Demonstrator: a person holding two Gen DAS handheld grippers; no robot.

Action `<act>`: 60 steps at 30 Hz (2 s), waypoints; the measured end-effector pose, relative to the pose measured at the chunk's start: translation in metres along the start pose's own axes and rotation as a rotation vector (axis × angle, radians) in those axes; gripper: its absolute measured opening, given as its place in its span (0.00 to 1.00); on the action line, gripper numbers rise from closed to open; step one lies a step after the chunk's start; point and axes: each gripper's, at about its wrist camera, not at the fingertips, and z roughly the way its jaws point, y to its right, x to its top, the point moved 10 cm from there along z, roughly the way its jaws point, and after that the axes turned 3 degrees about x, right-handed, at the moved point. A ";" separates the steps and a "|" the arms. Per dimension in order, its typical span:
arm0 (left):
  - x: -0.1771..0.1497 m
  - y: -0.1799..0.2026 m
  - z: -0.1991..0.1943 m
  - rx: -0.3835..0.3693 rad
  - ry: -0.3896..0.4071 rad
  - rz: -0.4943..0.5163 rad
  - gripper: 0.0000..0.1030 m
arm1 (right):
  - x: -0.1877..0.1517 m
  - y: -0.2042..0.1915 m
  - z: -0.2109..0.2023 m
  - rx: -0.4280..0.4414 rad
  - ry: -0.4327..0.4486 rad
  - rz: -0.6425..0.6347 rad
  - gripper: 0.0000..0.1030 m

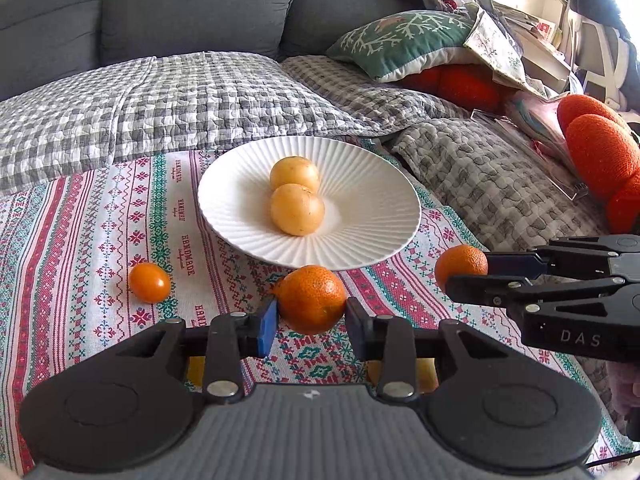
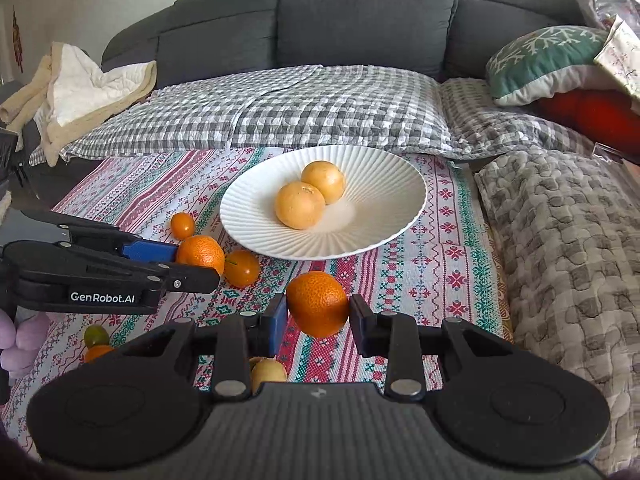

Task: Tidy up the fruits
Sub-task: 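Carry both tangerines onto the white plate and open both tools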

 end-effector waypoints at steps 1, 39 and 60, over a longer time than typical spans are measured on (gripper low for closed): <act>0.003 -0.001 -0.001 0.000 0.005 -0.009 0.27 | 0.004 0.002 0.000 -0.003 0.010 0.009 0.29; 0.050 0.035 0.093 0.040 -0.028 -0.037 0.28 | 0.049 0.065 0.079 0.057 0.038 0.414 0.29; 0.044 0.038 0.073 0.015 -0.012 -0.004 0.54 | 0.051 0.064 0.062 0.065 0.053 0.421 0.55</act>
